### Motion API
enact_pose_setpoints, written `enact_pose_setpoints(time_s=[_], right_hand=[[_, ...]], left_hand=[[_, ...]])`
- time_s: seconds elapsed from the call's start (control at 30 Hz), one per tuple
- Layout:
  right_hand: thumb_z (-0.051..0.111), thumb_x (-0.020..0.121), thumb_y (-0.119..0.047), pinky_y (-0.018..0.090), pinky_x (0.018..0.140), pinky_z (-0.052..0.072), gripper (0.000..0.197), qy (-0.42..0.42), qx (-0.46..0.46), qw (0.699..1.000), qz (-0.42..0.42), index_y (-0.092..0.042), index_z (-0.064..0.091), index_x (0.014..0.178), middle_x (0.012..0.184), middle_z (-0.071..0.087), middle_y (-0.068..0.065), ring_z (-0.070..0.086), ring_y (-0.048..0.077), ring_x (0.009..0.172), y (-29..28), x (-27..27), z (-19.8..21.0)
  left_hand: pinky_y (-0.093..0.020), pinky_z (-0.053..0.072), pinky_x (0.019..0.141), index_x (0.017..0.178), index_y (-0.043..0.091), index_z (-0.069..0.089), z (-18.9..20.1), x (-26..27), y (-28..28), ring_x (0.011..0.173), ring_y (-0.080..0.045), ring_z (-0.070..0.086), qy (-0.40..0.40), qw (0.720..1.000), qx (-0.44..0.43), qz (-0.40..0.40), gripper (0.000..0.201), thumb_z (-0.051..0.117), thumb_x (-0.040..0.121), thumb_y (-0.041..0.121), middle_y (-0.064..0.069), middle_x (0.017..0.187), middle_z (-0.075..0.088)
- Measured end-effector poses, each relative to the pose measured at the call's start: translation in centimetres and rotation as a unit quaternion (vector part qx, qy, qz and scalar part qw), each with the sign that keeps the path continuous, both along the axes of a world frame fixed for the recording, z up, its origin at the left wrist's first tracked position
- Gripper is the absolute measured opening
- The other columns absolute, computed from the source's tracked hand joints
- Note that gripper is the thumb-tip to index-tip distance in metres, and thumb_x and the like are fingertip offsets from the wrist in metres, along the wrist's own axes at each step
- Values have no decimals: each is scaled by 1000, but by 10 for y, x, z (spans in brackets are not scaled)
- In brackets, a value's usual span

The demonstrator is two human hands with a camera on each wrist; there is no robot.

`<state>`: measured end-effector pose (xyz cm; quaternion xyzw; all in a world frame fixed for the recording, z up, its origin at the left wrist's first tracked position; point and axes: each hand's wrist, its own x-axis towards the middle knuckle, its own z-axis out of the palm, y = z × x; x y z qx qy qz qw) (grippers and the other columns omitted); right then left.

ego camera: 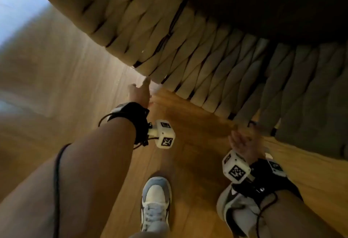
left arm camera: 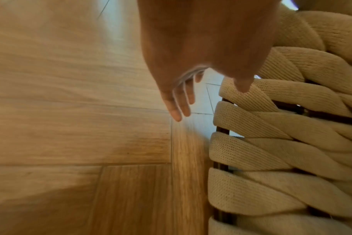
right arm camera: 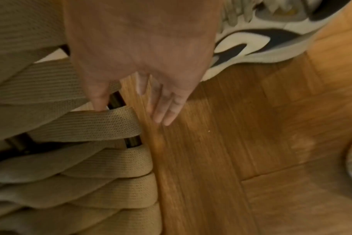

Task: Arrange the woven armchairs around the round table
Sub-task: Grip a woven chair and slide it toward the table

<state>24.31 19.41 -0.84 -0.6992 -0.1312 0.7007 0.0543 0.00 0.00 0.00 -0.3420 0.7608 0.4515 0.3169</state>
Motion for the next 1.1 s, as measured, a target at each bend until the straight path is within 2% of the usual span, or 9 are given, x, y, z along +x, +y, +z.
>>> enact_pose_setpoints(time_s=[0.17, 0.3, 0.5, 0.57, 0.67, 0.87, 0.97, 1.0, 1.1], right_hand=[[93, 44, -49, 37, 94, 50, 120, 44, 39, 994, -97, -8, 40, 144, 140, 51, 12, 51, 28, 129, 17, -14, -19], [67, 87, -40, 41, 106, 44, 72, 55, 50, 987, -140, -5, 40, 144, 146, 47, 15, 48, 29, 132, 14, -19, -22], [80, 67, -52, 29, 64, 57, 97, 16, 102, 986, -128, -6, 42, 143, 142, 50, 14, 55, 30, 120, 12, -13, 0], [72, 78, -52, 33, 80, 57, 84, 17, 101, 990, -98, -6, 44, 142, 143, 50, 15, 52, 31, 126, 15, -6, 20], [64, 88, -48, 41, 103, 46, 72, 8, 99, 991, -88, -12, 41, 146, 148, 43, 15, 46, 32, 134, 21, 10, 64], [58, 87, -58, 42, 98, 46, 66, -26, 103, 992, -71, -30, 43, 145, 138, 50, 4, 54, 27, 118, 25, 31, 199], [70, 84, -46, 46, 106, 41, 93, -101, 92, 985, -109, -21, 16, 156, 156, 31, 16, 45, 39, 133, 43, 36, 260], [71, 80, -47, 47, 110, 37, 106, -167, 150, 974, 7, -21, 4, 157, 159, 24, 18, 40, 41, 136, 45, 34, 281], [64, 67, -74, 51, 113, 33, 120, -186, 160, 969, 25, -37, -7, 156, 161, 21, 14, 37, 40, 138, 71, 35, 331]], left_hand=[[-45, 59, 89, 148, 24, 37, -18, -30, -2, 117, -25, 63, 41, 991, 118, 38, 66, 68, 91, 39, -3, 131, 60], [-42, 63, 70, 141, 27, 51, -33, -45, -5, 115, -29, 68, 36, 989, 136, 33, 71, 76, 77, 45, -4, 132, 67], [-50, 58, 89, 138, 18, 53, -11, -42, -5, 110, -30, 71, 35, 986, 157, 43, 46, 60, 96, 36, -8, 128, 69], [-45, 61, 81, 140, 20, 52, 4, -35, -10, 109, -29, 72, 25, 987, 151, 46, 47, 59, 96, 38, -8, 129, 70], [-49, 58, 85, 140, 21, 51, 45, -18, -12, 112, -31, 69, 17, 988, 145, 49, 48, 59, 95, 36, -8, 130, 68], [-57, 48, 102, 140, 16, 44, 172, 11, -8, 122, -25, 59, 29, 994, 104, 10, 52, 60, 95, 35, -1, 133, 58], [-54, 55, 93, 127, 15, 48, 246, 24, 2, 113, -31, 67, 43, 994, 91, 37, 63, 74, 74, 37, -5, 121, 67], [-52, 57, 88, 123, 15, 48, 272, 27, 9, 106, -31, 69, 51, 993, 95, 48, 58, 74, 75, 33, -7, 114, 67], [-51, 61, 82, 110, 20, 51, 342, 28, 31, 100, -33, 70, 40, 994, 78, 61, 46, 72, 72, 34, -10, 108, 69]])
